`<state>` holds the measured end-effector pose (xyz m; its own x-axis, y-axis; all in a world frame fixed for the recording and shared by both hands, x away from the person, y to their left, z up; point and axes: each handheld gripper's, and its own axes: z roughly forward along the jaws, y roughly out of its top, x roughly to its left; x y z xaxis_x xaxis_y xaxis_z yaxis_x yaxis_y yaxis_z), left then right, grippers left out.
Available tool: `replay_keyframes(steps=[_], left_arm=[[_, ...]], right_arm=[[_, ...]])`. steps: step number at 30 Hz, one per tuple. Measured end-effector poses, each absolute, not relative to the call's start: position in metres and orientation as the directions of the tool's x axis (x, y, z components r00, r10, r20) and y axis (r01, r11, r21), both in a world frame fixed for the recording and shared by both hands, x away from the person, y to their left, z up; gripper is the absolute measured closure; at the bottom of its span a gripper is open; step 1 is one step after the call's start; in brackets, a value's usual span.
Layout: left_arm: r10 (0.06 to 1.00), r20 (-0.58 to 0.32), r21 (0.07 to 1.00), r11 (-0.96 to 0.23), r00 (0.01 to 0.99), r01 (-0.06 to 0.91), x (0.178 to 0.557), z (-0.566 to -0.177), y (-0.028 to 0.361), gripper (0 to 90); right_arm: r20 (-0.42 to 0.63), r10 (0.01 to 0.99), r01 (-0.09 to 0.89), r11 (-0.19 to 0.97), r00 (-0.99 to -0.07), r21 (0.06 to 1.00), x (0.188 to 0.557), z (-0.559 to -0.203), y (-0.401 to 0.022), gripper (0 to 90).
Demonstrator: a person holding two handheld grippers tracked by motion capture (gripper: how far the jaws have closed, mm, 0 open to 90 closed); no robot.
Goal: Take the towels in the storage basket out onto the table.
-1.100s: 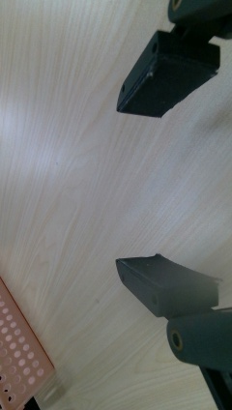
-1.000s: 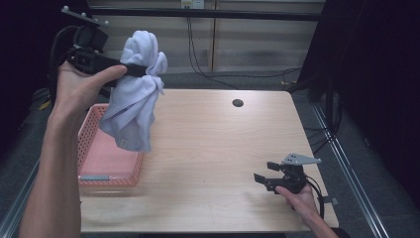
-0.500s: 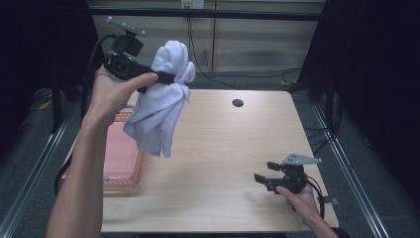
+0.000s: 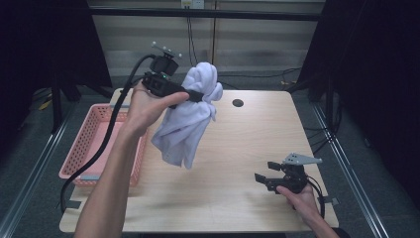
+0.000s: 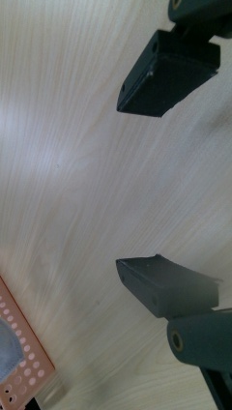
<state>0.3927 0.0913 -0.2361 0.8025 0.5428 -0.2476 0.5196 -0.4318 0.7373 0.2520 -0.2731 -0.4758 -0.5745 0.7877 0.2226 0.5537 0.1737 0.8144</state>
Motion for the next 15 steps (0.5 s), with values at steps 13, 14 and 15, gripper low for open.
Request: replay_keyframes(steps=[13,14,15], left_arm=[[0.516,-0.297,0.724,-0.426,0.803,0.542,0.391,-0.315,0.052,49.6],[0.516,-0.297,0.724,-0.426,0.803,0.542,0.391,-0.315,0.052,49.4],[0.508,-0.303,0.715,-0.437,0.806,0.545,0.39,-0.33,0.047,49.3]], right_arm=[[0.219,0.792,0.551,0.17,-0.57,0.817,0.252,-0.476,-0.273,22.0],[0.218,0.792,0.548,0.169,-0.571,0.819,0.252,-0.476,-0.274,21.9],[0.217,0.792,0.548,0.17,-0.57,0.819,0.252,-0.476,-0.274,22.0]])
